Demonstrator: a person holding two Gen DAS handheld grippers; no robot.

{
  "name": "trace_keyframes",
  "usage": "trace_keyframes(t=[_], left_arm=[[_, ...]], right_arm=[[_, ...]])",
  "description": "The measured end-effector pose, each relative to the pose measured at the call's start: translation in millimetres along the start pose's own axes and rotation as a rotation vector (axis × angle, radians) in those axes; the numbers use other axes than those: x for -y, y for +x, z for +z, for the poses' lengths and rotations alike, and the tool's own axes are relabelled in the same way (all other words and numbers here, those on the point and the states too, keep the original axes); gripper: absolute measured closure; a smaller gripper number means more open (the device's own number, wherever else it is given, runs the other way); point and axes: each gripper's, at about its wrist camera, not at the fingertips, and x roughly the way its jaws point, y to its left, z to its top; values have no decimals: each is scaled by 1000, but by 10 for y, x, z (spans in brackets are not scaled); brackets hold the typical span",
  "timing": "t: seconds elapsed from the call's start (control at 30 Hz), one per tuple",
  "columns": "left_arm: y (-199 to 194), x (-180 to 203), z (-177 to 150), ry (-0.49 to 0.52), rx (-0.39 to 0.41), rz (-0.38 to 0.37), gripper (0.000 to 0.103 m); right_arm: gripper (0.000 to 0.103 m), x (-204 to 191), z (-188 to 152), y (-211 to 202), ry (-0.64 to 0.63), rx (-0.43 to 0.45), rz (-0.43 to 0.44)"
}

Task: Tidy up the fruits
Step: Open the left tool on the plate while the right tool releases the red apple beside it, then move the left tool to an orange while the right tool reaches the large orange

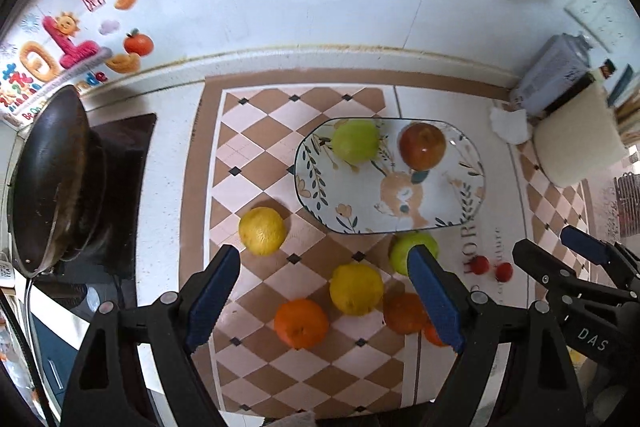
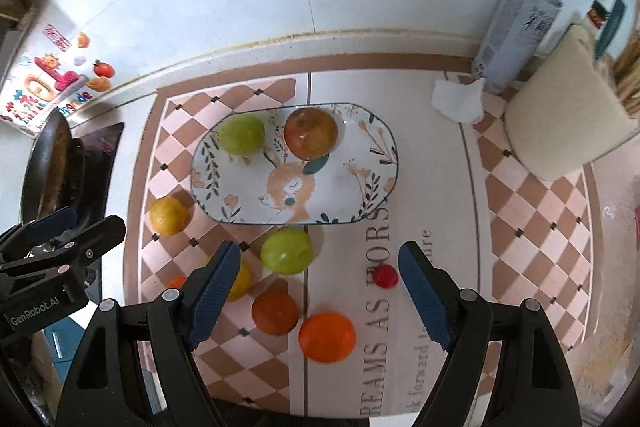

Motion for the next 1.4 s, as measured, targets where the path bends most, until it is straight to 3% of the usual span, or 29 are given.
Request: trace_keyframes(t=[0.37,0.73,0.8,0.87,0.9,1.07,1.3,1.4], left_arm=[[-520,6,-310,10,67,-8,17],[-606,-54,-467,-39,65,-17,17],[-547,-96,-460,-54,58,-19,16],[-440,-158,-455,-70,42,4,4],[-373,-201,-456,-82,36,17,4],[33,-390,-532,-120,-38,69,4],[675,-484,-746,-153,-213,36,4],[921,-429,-818,-114,-264,57,4]], right_arm=[[19,-98,-398,-735,-12,98,14],[19,-114,-591,-799,1,97,76],[19,-63,-586,-708,15,74,97],[19,-12,-584,-599,28,47,102],[19,16,-585,-526,35,31,107],[19,206,-681,-17,69,-74,96],[19,425,-953,896,97,-260,92],[19,434,-1072,1204,110,-313,108]])
